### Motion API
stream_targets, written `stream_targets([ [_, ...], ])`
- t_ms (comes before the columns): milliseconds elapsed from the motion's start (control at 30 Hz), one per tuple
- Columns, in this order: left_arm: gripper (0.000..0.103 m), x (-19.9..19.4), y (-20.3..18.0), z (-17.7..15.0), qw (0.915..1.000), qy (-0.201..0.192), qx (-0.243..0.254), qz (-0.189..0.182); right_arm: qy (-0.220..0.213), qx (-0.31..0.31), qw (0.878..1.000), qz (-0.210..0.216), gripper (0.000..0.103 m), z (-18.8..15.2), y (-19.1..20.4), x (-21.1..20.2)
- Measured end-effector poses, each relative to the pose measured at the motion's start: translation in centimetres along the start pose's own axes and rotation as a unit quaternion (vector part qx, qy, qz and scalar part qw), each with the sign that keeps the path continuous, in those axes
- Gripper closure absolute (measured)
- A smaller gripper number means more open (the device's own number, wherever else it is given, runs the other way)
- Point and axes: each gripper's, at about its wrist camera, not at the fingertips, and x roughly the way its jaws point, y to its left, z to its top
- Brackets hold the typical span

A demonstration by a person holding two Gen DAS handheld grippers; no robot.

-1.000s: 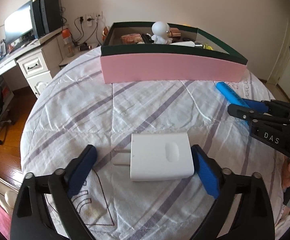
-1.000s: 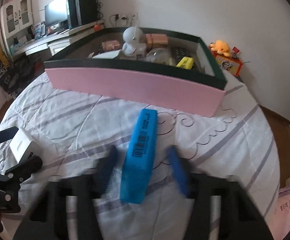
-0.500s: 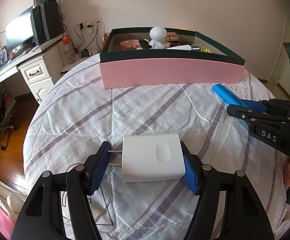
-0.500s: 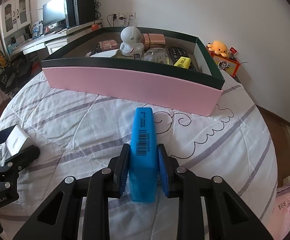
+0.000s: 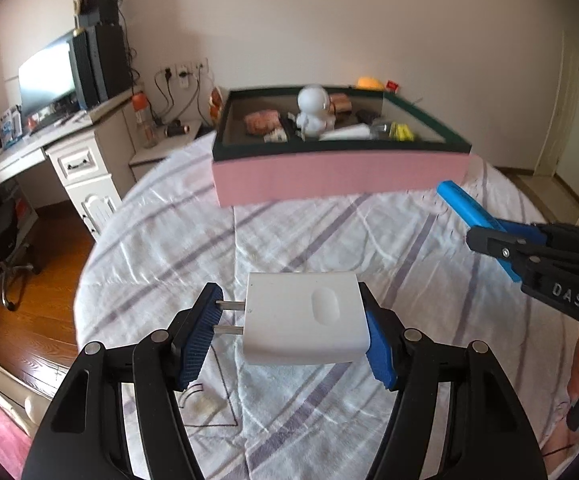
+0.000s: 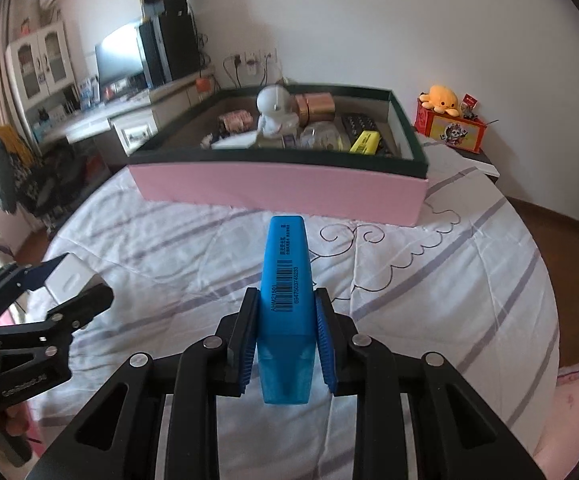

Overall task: Organize rigid objects
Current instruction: 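Carry the charger block and blue highlighter over the pink box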

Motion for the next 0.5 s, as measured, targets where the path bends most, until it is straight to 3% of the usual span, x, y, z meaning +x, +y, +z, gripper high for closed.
stream_targets([
  [500,0.036,-7.8,0.1,4.0,0.9942,-0.105,0.008,0.022,-0.087,0.001,0.996,0.027,0.076,2.6,0.6,-7.2],
])
